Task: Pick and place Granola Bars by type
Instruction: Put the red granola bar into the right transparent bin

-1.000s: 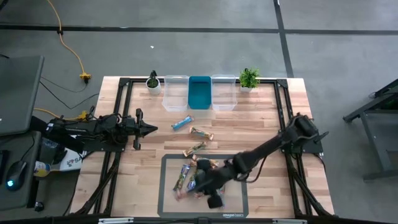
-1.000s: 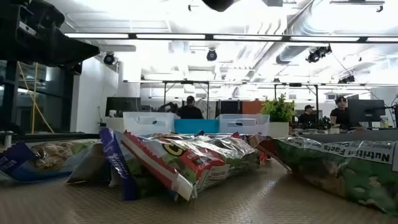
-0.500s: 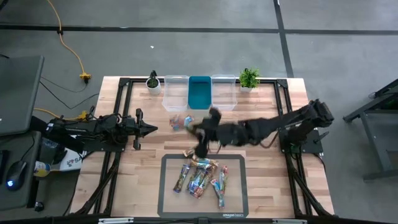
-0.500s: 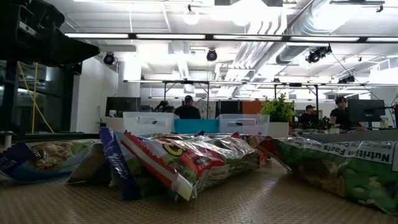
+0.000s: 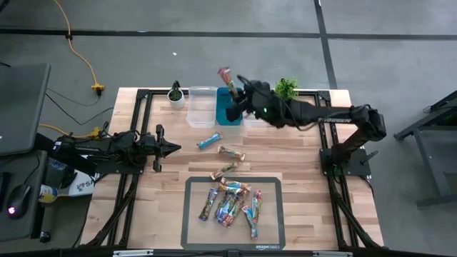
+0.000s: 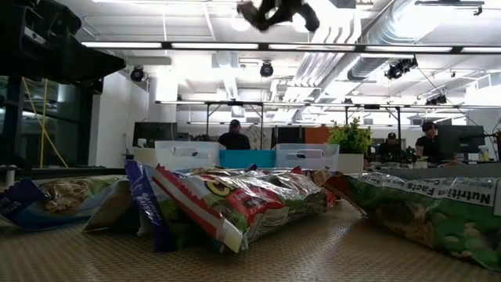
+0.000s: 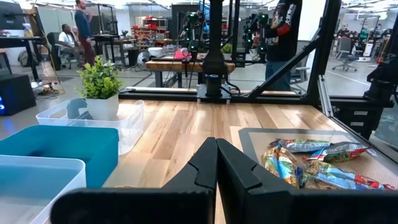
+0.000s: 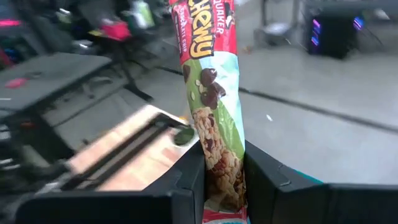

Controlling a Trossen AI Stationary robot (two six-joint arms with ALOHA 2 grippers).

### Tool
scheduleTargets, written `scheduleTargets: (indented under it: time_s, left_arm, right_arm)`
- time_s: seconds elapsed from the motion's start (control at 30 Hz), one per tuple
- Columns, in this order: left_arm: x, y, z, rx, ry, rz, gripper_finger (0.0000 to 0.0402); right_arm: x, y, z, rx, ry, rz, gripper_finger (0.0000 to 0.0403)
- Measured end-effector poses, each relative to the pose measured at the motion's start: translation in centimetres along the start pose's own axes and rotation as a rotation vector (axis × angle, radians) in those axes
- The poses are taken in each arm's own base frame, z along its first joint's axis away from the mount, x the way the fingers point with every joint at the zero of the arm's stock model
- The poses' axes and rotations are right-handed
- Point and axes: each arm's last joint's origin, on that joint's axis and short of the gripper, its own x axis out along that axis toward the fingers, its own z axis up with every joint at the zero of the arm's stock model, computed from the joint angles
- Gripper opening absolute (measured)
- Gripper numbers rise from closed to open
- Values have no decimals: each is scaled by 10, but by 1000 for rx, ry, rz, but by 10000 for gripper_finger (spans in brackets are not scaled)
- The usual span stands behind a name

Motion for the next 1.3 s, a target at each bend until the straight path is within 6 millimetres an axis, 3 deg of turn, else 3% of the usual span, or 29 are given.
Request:
scheduleTargets:
  time_s: [0.3, 0.5, 0.63, 0.97, 1.3]
  left_arm:
    - [0, 0, 0, 0, 0, 0, 1]
    - [0, 0, 0, 0, -1, 1, 1]
    - [0, 0, 0, 0, 0, 1, 1]
    - [0, 0, 0, 0, 0, 1, 1]
    - [0, 0, 0, 0, 0, 1, 1]
  right_arm:
    - [33, -72, 10, 73, 161, -200, 71]
    - [42, -115, 14, 76, 260, -317, 71]
    - [46, -133, 12, 68, 339, -361, 71]
    - [76, -141, -20, 11, 496, -402, 71]
    - [99, -140, -48, 145, 590, -400, 71]
